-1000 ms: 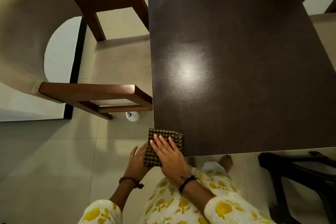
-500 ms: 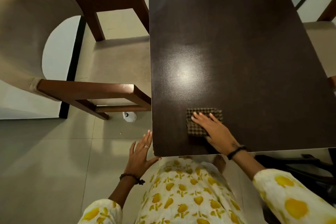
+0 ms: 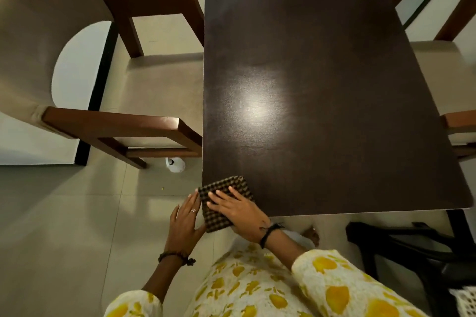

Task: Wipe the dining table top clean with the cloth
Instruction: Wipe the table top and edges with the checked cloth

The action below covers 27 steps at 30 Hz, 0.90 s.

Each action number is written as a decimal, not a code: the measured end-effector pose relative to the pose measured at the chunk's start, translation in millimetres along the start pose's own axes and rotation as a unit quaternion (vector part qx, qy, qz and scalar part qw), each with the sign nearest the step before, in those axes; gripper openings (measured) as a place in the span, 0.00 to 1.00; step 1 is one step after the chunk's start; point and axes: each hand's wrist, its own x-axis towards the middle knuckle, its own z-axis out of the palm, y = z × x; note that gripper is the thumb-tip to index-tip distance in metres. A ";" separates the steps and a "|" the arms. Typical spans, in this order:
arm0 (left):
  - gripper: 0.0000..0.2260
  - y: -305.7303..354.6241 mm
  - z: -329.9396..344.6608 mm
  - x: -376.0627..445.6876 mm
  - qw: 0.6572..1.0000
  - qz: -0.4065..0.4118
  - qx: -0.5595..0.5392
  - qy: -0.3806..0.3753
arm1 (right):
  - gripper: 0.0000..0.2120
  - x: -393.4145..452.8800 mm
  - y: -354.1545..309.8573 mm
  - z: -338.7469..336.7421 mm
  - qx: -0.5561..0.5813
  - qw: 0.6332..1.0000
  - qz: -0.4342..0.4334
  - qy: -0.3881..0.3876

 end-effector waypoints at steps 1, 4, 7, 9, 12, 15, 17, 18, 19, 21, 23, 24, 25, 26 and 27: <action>0.40 3.5 -1.1 -0.5 1.000 0.005 0.009 0.013 | 0.34 -11.1 9.3 -3.3 -0.003 1.000 -0.016 -0.009; 0.38 21.3 -3.1 1.2 0.998 0.051 0.041 0.026 | 0.36 -50.9 46.1 -22.2 0.014 0.999 -0.023 -0.024; 0.33 50.8 0.2 6.0 0.993 0.096 0.071 -0.009 | 0.37 -104.3 92.8 -46.7 0.044 0.999 0.021 -0.013; 0.31 77.8 6.3 8.8 0.985 0.129 0.109 -0.040 | 0.37 -150.8 124.7 -63.6 0.059 0.995 0.076 0.000; 0.27 117.9 22.4 8.4 0.970 0.162 0.162 -0.080 | 0.41 -220.8 162.7 -85.3 0.101 0.975 0.196 0.033; 0.24 145.4 40.6 6.1 0.970 0.148 0.166 -0.102 | 0.42 -255.1 179.2 -92.7 0.169 0.933 0.298 0.106; 0.24 155.8 49.3 5.9 0.976 0.125 0.154 -0.091 | 0.40 -248.3 173.2 -85.1 0.163 0.921 0.329 0.133; 0.23 158.6 52.2 5.4 0.978 0.118 0.151 -0.080 | 0.39 -238.2 165.9 -79.0 0.147 0.920 0.335 0.143; 0.23 160.6 53.5 4.6 0.979 0.113 0.149 -0.075 | 0.37 -226.1 156.7 -72.0 0.130 0.924 0.327 0.149; 0.22 162.5 53.1 2.5 0.981 0.107 0.149 -0.065 | 0.34 -198.2 134.7 -57.4 0.103 0.946 0.277 0.132; 0.23 164.2 52.8 -0.9 0.985 0.087 0.144 -0.049 | 0.33 -174.0 113.1 -41.8 0.096 0.967 0.218 0.088; 0.25 164.7 53.5 -3.1 0.987 0.073 0.140 -0.038 | 0.32 -164.0 102.8 -35.2 0.095 0.974 0.191 0.069; 0.26 163.4 54.0 -5.6 0.988 0.061 0.138 -0.020 | 0.31 -156.0 93.4 -29.5 0.097 0.980 0.165 0.053; 0.26 163.0 55.7 -7.7 0.989 0.055 0.140 -0.001 | 0.31 -152.6 87.4 -25.5 0.098 0.985 0.138 0.039; 0.26 162.2 57.7 -10.0 0.988 0.052 0.143 0.011 | 0.31 -153.3 85.2 -22.7 0.096 0.989 0.112 0.028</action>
